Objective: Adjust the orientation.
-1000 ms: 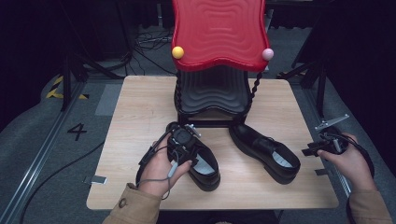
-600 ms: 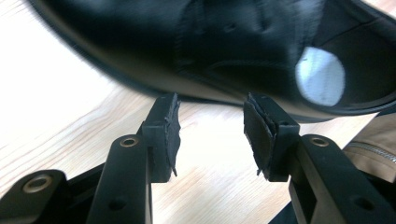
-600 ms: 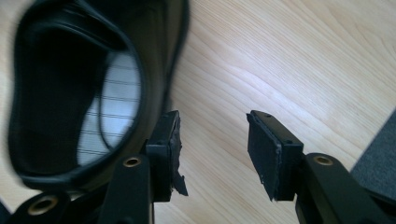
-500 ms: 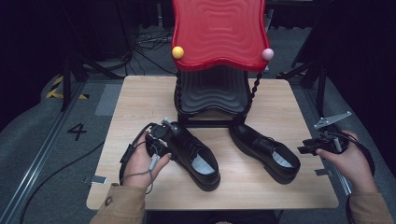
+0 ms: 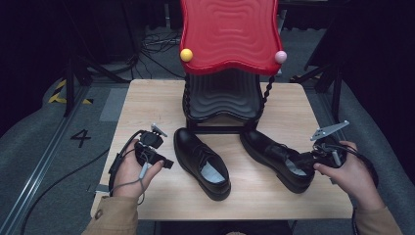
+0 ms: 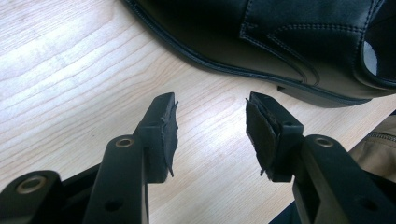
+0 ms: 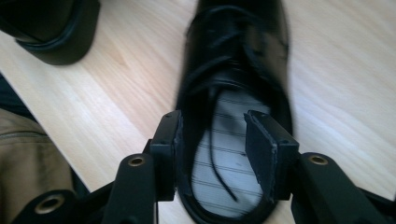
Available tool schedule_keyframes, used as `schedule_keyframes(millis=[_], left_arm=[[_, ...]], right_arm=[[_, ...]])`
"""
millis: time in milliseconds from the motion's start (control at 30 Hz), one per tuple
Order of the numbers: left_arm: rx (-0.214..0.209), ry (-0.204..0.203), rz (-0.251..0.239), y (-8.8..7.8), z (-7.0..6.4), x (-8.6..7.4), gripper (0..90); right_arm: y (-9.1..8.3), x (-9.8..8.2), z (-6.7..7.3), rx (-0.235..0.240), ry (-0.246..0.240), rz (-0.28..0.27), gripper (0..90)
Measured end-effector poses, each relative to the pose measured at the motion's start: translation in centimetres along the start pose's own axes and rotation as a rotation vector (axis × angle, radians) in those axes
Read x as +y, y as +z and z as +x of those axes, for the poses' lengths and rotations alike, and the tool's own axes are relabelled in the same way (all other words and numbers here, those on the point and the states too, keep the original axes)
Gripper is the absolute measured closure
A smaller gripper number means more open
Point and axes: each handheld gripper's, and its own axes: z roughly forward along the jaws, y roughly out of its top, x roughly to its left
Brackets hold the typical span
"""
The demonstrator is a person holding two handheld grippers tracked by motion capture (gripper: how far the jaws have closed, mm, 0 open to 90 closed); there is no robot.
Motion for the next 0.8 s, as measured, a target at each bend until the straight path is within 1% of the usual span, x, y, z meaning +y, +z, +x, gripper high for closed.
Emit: schedule_keyframes(millis=[67, 100, 133, 167, 200, 233, 267, 300, 333, 367, 400, 467, 533, 600, 633, 667, 733, 800], left_arm=[[0.006, 0.003, -0.004, -0.2, 0.2, -0.1, 52.8], [-0.004, -0.006, -0.007, -0.2, 0.3, -0.1, 52.7], [-0.004, -0.011, -0.010, -0.3, 0.3, -0.1, 52.6], [-0.001, -0.005, -0.012, -0.3, 0.4, -0.1, 52.5], [-0.003, -0.002, -0.011, -0.4, 0.4, -0.1, 52.5], [-0.006, -0.003, -0.014, -0.4, 0.4, -0.1, 52.2], [-0.006, -0.001, -0.012, -0.4, 0.4, -0.1, 52.2], [-0.006, -0.001, -0.012, -0.4, 0.4, -0.1, 52.2], [-0.004, 0.000, -0.011, -0.3, 0.4, -0.1, 52.2], [-0.012, -0.003, -0.008, -0.2, 0.3, -0.1, 52.2], [-0.014, -0.004, -0.006, -0.2, 0.3, -0.1, 52.2], [-0.015, -0.002, -0.010, -0.3, 0.3, -0.1, 52.2], [-0.013, 0.004, -0.011, -0.3, 0.4, -0.1, 52.3], [-0.018, -0.003, -0.013, -0.4, 0.4, -0.2, 52.3], [-0.016, 0.002, -0.011, -0.5, 0.5, -0.3, 52.2], [-0.014, -0.004, -0.014, -0.6, 0.6, -0.4, 52.3], [-0.017, -0.014, -0.019, -0.7, 0.7, -0.6, 52.3], [-0.016, -0.023, -0.024, -0.9, 0.8, -0.9, 52.4]], right_arm=[[0.7, 0.3, 0.4, 0.008, -0.006, 0.011, 57.2], [1.2, 0.4, 0.6, 0.007, -0.008, 0.020, 57.5], [1.7, 0.6, 0.9, 0.005, -0.006, 0.033, 58.3], [2.3, 0.7, 1.0, 0.009, -0.006, 0.051, 59.2], [2.9, 0.9, 1.2, 0.014, -0.011, 0.067, 60.6], [3.7, 1.1, 1.4, 0.012, -0.016, 0.086, 64.8], [4.1, 1.3, 1.5, 0.008, -0.017, 0.097, 66.5], [4.1, 1.3, 1.5, 0.008, -0.017, 0.097, 66.5], [4.6, 1.4, 1.7, 0.000, -0.019, 0.109, 69.7], [5.0, 1.5, 1.9, -0.011, -0.022, 0.120, 76.8], [5.4, 1.7, 2.1, -0.042, -0.031, 0.130, 82.7], [5.5, 1.9, 2.5, -0.062, -0.025, 0.137, 85.9], [5.4, 1.9, 2.7, -0.076, -0.009, 0.125, 86.4], [5.4, 2.1, 3.0, -0.086, 0.004, 0.115, 86.6], [5.2, 2.2, 3.2, -0.088, 0.010, 0.099, 86.7], [4.9, 2.5, 3.5, -0.089, 0.015, 0.080, 86.8], [4.5, 2.9, 3.9, -0.079, 0.023, 0.055, 86.8], [4.2, 3.3, 4.4, -0.051, 0.024, 0.039, 86.9]])
